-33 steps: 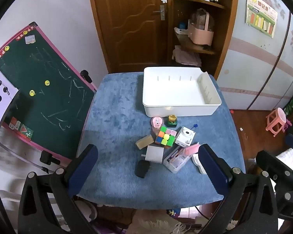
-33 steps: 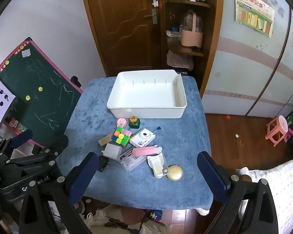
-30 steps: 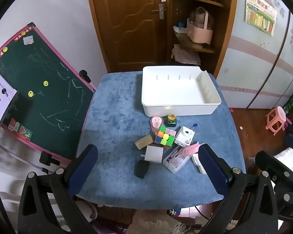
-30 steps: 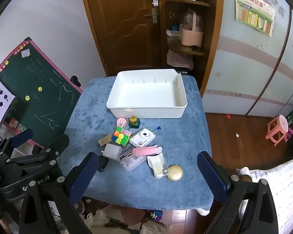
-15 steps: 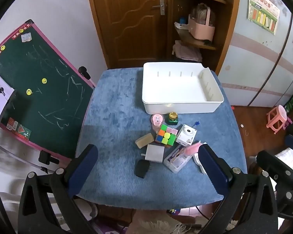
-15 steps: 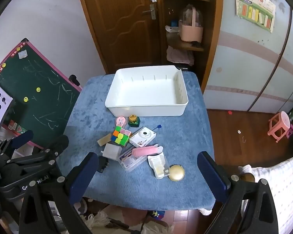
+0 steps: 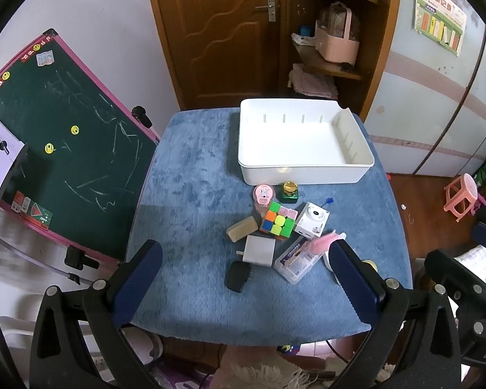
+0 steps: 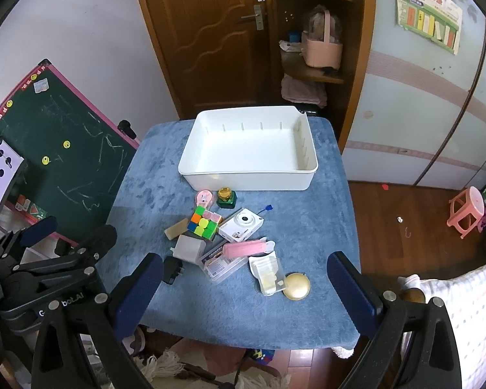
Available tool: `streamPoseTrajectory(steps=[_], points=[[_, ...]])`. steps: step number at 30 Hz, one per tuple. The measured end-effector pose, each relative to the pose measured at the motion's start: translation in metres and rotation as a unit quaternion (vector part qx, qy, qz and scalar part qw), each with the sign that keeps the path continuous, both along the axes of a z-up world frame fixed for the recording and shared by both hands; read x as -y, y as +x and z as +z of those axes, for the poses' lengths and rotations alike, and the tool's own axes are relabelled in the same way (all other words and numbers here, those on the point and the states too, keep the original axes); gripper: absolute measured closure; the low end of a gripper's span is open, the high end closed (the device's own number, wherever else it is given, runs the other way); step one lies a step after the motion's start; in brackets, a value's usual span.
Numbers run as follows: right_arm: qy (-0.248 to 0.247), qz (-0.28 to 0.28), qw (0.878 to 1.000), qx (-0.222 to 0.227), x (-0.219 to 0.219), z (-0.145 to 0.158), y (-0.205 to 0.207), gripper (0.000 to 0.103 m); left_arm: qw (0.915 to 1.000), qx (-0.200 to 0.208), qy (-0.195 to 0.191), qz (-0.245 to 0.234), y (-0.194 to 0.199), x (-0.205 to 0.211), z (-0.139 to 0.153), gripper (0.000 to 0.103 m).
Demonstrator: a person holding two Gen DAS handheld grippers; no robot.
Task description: Organize rigid objects
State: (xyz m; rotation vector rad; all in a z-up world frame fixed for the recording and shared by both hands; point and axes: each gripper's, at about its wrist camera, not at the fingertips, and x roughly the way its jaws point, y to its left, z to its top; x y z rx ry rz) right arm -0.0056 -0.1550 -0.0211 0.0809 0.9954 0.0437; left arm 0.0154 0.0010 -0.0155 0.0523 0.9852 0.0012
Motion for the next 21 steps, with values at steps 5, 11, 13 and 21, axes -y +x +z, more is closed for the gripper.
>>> streamPoseTrajectory(steps=[5, 11, 13, 21], points=[[0.0, 0.0, 1.0, -0.002, -0.0012, -0.0013, 0.0001, 0.002, 1.0, -0.001, 0.0, 0.001, 0.0, 0.0004, -0.0002, 0.001], [0.0, 0.001, 1.0, -0.003, -0.0022, -0.0038, 0.0009, 0.002, 1.0, 0.0, 0.0, 0.001, -0.0013, 0.0001, -0.0013, 0.001], [0.001, 0.001, 1.0, -0.003, -0.0026, -0.0044, 0.0006, 0.002, 1.0, 0.0, 0.0, 0.0, -0.0005, -0.0002, -0.0006, 0.001], [0.0, 0.001, 1.0, -0.004, -0.0017, -0.0048, 0.0016, 0.002, 1.0, -0.001, 0.0, -0.001, -0.0002, -0.0004, -0.0007, 0.001]])
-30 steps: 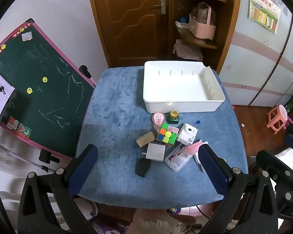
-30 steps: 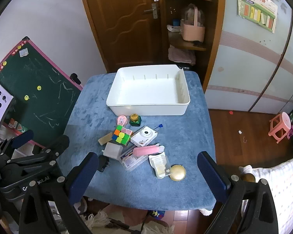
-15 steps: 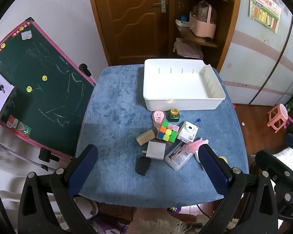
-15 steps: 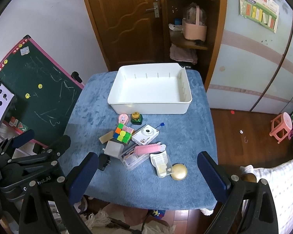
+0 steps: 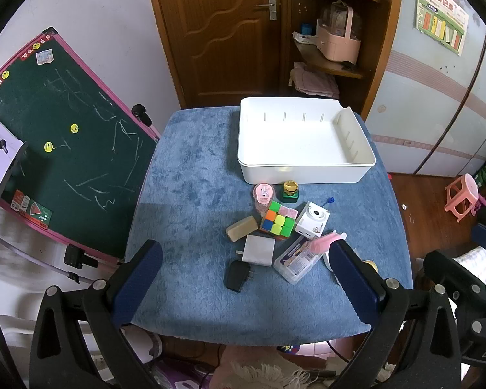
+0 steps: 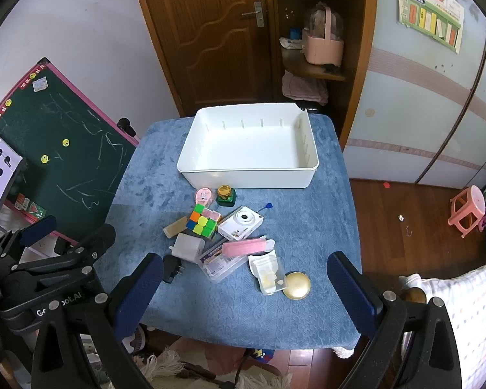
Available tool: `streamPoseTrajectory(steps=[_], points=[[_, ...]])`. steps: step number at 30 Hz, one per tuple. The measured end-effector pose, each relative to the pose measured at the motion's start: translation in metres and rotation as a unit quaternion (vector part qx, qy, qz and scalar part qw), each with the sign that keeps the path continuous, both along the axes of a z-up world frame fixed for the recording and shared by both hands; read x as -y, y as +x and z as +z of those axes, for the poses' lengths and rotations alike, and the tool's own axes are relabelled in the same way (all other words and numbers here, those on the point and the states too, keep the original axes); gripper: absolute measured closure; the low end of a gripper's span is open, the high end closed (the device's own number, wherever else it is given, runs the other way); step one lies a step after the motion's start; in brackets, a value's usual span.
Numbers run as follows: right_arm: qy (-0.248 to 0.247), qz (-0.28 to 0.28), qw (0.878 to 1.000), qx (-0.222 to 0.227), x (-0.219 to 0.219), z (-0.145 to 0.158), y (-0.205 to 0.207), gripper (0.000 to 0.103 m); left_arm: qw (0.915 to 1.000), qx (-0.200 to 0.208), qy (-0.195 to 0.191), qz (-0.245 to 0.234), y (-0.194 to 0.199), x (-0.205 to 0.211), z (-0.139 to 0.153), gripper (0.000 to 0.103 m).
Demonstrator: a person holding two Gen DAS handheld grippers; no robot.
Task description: Organize rigid objects
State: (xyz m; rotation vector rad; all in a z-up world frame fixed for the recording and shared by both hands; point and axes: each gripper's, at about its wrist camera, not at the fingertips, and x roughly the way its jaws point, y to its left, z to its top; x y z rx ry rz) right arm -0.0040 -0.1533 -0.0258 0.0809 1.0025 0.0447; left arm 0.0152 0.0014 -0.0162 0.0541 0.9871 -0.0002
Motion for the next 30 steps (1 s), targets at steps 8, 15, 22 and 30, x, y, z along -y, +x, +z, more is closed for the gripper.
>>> streamPoseTrajectory(steps=[8, 15, 22, 30], points=[[0.0, 0.001, 1.0, -0.001, 0.0005, -0.0002, 0.0004, 0.002, 1.0, -0.001, 0.0, 0.0, 0.0006, -0.0002, 0.0005, 0.001], [0.0, 0.001, 1.0, -0.002, 0.0006, -0.0003, 0.0011, 0.002, 1.0, -0.001, 0.0, 0.0, 0.0004, -0.001, -0.0001, 0.001], [-0.002, 0.005, 1.0, -0.002, -0.0025, -0.004, -0.0006, 0.002, 1.0, 0.0, -0.001, 0.002, -0.0024, -0.0049, -0.0028, 0.001], [0.0, 0.004, 1.0, -0.009, -0.0004, 0.0009, 0.002, 0.002, 1.0, 0.0, -0.002, 0.002, -0.0049, -0.0085, -0.0041, 0.001]])
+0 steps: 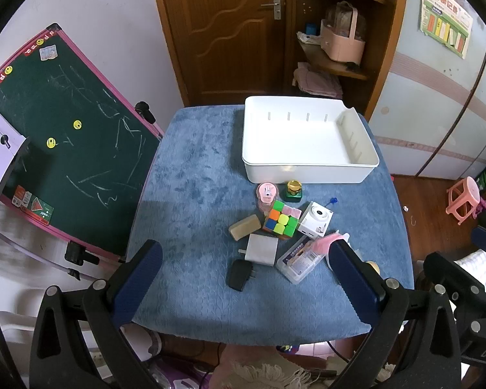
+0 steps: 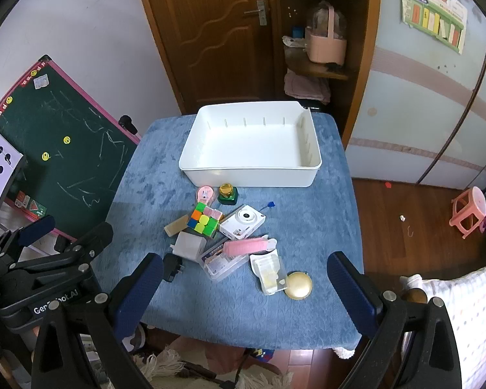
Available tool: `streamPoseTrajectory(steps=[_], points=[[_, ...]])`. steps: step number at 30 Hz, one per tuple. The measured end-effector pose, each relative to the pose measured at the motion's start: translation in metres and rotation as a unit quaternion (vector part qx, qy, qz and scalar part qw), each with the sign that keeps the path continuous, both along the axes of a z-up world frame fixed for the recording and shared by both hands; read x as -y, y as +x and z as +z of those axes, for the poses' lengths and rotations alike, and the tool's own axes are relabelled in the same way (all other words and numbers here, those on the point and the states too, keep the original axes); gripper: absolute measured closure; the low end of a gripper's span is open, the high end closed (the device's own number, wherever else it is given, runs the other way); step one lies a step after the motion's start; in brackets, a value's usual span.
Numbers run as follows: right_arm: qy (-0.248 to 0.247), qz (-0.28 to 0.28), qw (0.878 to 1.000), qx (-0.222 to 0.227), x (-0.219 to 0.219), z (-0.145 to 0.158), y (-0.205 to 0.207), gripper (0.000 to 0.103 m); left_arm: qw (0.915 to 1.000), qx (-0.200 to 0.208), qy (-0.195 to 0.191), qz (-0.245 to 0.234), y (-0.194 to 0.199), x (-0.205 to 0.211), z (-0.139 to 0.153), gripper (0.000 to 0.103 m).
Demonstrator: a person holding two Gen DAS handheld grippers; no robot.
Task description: Organize rigid objects
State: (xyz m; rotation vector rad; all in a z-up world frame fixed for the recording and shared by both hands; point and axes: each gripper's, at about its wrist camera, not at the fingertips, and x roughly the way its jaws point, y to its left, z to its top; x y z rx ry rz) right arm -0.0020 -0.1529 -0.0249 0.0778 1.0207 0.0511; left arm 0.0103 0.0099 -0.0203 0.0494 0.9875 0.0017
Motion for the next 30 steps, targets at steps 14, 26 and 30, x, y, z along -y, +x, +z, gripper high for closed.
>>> streamPoseTrajectory(steps=[14, 26, 30], points=[[0.001, 0.0, 1.0, -0.001, 0.0, 0.0, -0.001, 0.002, 1.0, -0.001, 0.001, 0.004, 0.0, -0.001, 0.0, 0.001], [0.005, -0.005, 1.0, 0.001, 0.01, 0.003, -0.005, 0.002, 1.0, 0.0, 0.002, 0.004, -0.001, -0.001, 0.003, 0.001], [0.009, -0.01, 1.0, 0.002, 0.015, 0.004, -0.007, 0.002, 1.0, -0.001, 0.003, 0.005, -0.003, -0.001, 0.004, 0.001]])
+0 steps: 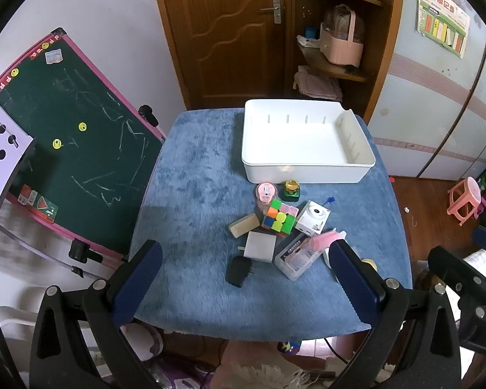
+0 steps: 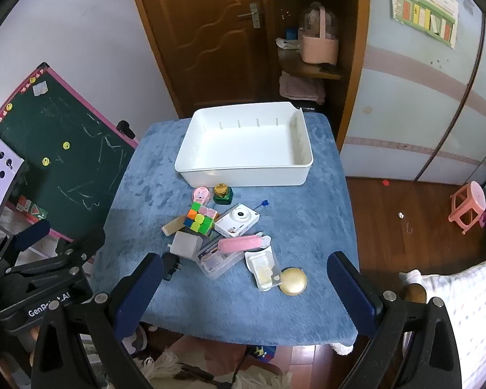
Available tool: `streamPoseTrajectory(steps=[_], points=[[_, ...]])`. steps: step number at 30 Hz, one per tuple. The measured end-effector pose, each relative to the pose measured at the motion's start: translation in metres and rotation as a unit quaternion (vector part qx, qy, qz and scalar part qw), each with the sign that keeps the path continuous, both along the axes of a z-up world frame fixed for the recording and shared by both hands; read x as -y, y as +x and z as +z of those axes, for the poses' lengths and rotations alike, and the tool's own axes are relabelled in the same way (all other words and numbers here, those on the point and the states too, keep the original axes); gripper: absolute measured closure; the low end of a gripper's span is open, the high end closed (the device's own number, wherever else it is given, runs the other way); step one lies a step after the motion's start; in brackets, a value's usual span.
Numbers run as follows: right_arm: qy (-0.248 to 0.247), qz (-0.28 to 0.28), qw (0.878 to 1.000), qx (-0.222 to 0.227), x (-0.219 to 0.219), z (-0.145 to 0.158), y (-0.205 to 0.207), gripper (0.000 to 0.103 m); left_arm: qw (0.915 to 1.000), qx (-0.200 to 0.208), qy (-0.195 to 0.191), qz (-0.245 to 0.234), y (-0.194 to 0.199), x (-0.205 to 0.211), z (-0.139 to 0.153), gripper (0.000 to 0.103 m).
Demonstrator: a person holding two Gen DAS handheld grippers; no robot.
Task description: Organize rigid objects
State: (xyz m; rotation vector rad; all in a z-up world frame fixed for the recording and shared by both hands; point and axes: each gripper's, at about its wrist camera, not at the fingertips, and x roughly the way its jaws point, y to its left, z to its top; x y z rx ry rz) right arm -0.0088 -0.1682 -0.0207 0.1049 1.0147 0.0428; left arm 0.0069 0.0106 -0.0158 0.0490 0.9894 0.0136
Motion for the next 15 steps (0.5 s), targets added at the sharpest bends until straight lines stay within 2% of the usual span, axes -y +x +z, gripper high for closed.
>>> streamPoseTrajectory(steps=[8, 15], points=[[0.012, -0.01, 1.0, -0.01, 0.012, -0.005, 0.002, 0.002, 0.9999, -0.008, 0.005, 0.007, -0.003, 0.002, 0.001, 0.001], [0.02, -0.03, 0.999, -0.024, 0.025, -0.017, 0.011, 0.002, 0.9995, -0.029, 0.011, -0.001, 0.007, 0.01, -0.01, 0.001]])
